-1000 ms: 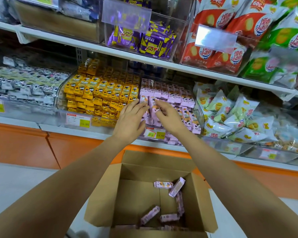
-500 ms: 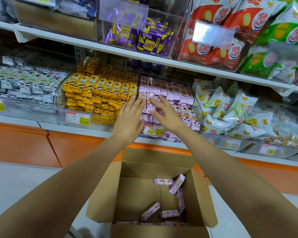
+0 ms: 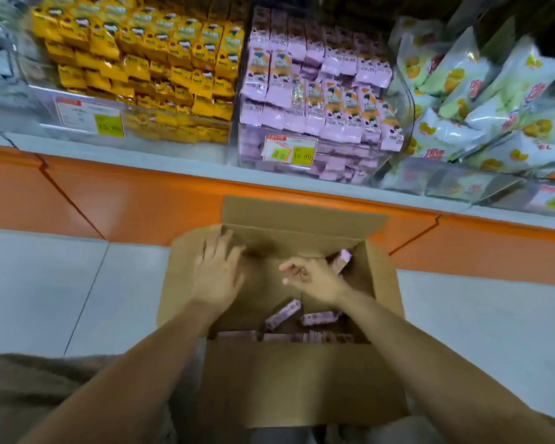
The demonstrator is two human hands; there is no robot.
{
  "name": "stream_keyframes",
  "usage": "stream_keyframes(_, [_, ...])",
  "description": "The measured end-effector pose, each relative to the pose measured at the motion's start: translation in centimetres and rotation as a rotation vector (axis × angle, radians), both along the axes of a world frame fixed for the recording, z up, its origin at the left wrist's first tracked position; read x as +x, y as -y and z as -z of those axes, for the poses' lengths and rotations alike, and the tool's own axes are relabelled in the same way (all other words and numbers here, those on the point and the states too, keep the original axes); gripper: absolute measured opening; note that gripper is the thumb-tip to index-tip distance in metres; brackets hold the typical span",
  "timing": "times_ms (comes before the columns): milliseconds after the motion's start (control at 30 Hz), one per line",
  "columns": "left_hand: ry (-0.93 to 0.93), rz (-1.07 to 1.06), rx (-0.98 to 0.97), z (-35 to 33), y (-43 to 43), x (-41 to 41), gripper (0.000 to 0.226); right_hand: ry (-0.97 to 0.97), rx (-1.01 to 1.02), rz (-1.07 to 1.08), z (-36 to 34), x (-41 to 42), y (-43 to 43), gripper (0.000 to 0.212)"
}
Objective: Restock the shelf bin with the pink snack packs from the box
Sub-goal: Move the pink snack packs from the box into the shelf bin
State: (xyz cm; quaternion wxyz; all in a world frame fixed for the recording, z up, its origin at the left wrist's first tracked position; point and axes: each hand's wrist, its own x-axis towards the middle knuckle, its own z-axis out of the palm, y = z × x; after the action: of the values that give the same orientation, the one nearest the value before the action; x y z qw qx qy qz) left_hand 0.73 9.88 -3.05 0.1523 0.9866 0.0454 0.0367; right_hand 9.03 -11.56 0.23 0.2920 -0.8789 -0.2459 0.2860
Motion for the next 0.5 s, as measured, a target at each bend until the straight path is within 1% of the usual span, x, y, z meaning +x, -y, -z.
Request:
stream_keyframes(33, [-0.044,-0.007,-0.002,1.6,0.0,-0.4,0.040,-0.072,-0.068,-0.037,2.0,-0.4,0.6,0.027])
stream_keyframes(100, [-0.091,-0.012,0.018,4.1,-0.2,-0.8,0.038,-0.119,-0.189,-0.141,6.0,-0.6,1.5,0.033])
stream_keyframes(200, [-0.084,0.030,0.051,6.9,-0.2,-1.1,0.038,-0.245,-0.339,-0.240,11.1,-0.3,2.7,0.035])
stream_keyframes(333, [-0.039,-0.005,-0.054,8.0,0.0,-1.1,0.050,-0.340,-0.612,-0.407,14.5,0.5,4.7,0.020])
stream_keyframes(400, [-0.031,-0.010,-0.079,8.0,0.1,-1.0,0.050,-0.435,-0.619,-0.429,14.6,1.0,5.3,0.015])
stream_keyframes(433, [-0.027,-0.010,-0.085,7.9,0.2,-1.0,0.050,-0.476,-0.596,-0.418,14.6,1.2,5.5,0.016])
stream_keyframes(500, [-0.017,-0.015,-0.091,7.7,0.2,-1.1,0.049,-0.516,-0.589,-0.420,14.3,1.5,5.6,0.028])
